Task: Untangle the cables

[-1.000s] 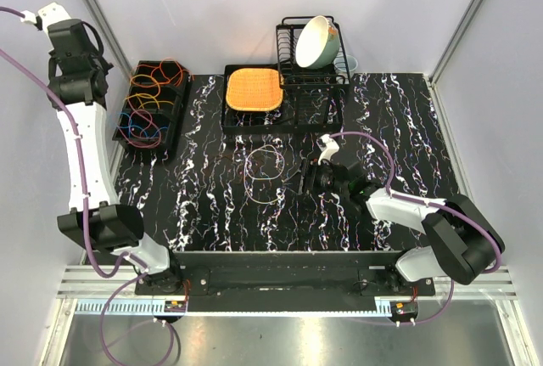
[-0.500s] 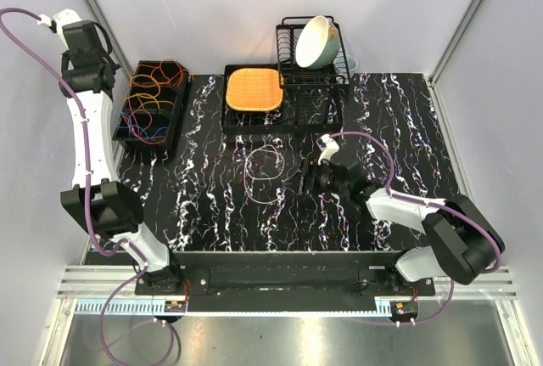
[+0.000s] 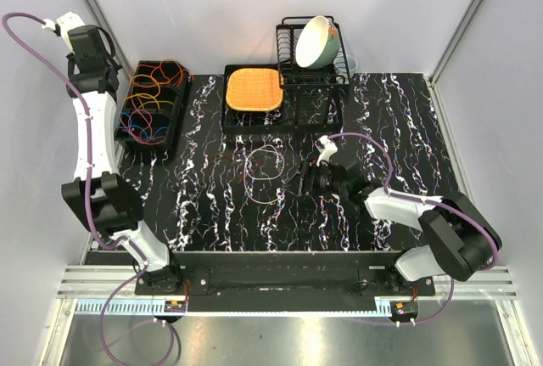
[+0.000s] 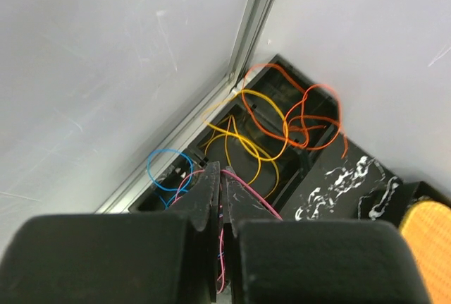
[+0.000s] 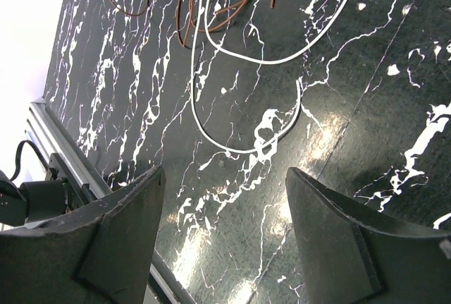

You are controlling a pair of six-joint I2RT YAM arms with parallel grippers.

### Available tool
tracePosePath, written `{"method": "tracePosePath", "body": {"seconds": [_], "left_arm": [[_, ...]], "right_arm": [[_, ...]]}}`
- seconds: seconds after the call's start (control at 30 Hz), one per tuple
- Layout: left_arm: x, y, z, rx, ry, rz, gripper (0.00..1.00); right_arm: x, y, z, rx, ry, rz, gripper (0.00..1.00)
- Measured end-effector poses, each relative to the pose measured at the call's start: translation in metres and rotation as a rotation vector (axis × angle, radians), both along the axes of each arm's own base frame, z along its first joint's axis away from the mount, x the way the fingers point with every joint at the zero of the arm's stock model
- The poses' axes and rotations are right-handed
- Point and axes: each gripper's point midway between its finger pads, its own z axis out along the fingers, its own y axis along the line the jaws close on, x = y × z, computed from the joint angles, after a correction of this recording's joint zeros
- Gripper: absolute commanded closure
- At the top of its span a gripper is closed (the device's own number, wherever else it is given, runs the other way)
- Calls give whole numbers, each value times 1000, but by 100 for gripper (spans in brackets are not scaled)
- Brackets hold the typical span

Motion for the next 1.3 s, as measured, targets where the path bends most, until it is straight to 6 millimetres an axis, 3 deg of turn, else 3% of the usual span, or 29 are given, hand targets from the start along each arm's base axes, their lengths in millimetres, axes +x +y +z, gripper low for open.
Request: {"method": "tracePosePath", "body": {"seconds": [0.2,0.3,0.43,0.73,0.87,0.97,1.17,1.23,1.3], "left_arm": [[18,3,-26,-13,36,-10,100],[25,2,-28,-20,37,-21,100],[37,0,-16,-31,-2,-44,100],[44,-11,38,-16,-134,-83,100],[48,-12,44,-2,-157,-93,100],[52,-10,24,8,-144,-92,100],[42,-7,-101,-25,88,-71,100],[35,-5,-129,-34,153,-58,100],[33,-2,-142,-33,181,-40,100]], "right_arm": [[-1,0,-3,-3,8,4,25],[-1,0,-3,-3,8,5,25],[-1,0,-4,-4,11,5,25],[-1,0,-7,-9,18,5,25],[-1,0,-7,-9,18,5,25],[-1,0,-7,-9,18,5,25],[-1,0,-7,-9,18,4,25],[-1,0,-7,-9,18,4,25],[-1,0,-7,-9,18,4,25]]}}
